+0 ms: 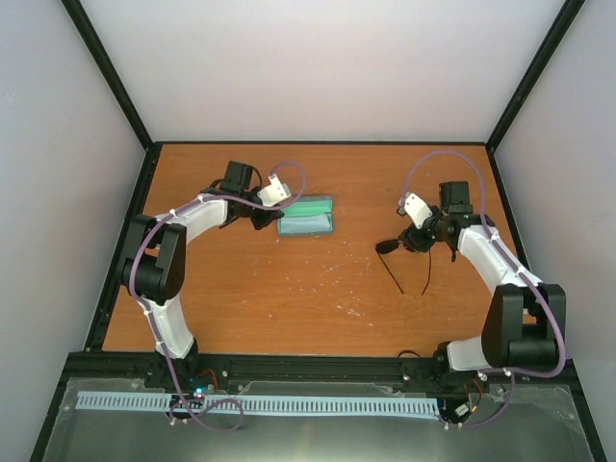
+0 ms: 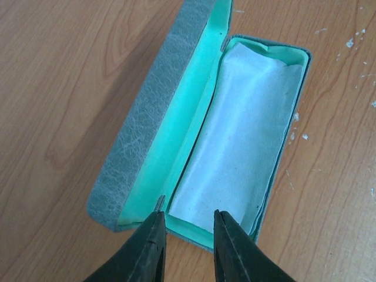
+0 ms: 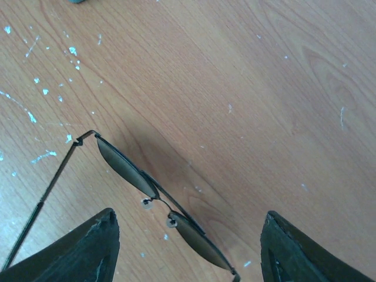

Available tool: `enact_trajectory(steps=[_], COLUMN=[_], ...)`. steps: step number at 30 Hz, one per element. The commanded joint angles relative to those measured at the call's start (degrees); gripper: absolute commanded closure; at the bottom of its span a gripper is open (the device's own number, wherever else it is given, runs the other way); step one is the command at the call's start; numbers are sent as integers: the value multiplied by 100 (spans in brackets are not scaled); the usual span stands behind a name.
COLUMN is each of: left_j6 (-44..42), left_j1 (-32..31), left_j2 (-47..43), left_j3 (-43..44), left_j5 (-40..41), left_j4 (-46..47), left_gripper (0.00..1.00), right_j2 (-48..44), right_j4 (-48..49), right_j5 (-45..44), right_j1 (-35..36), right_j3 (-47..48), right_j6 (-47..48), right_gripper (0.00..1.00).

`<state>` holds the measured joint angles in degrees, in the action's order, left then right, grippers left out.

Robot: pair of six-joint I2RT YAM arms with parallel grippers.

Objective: Organize the sunglasses
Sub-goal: Pick up the sunglasses from the center of the board.

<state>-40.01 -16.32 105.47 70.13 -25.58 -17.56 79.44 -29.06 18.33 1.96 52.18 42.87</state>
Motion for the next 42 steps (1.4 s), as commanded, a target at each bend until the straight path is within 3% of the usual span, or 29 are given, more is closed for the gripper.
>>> enact_trajectory(steps=[1, 11, 42], left_j6=[-72, -132, -218], left_j1=[67, 128, 293], left_j2=[38, 96, 94], left_j3=[-51, -6, -138], left_j5=[-17, 68, 85], left_j4=[-47, -43, 61], left_gripper=[75, 75, 75], right_j2=[372, 1113, 2067], right_j4=[-598, -1622, -1584], right_j5=[345, 734, 637], right_j1=[-150, -151, -160], right_j3=[486, 1068, 1527], right_j6=[944, 1863, 2145], right_gripper=[36, 38, 40])
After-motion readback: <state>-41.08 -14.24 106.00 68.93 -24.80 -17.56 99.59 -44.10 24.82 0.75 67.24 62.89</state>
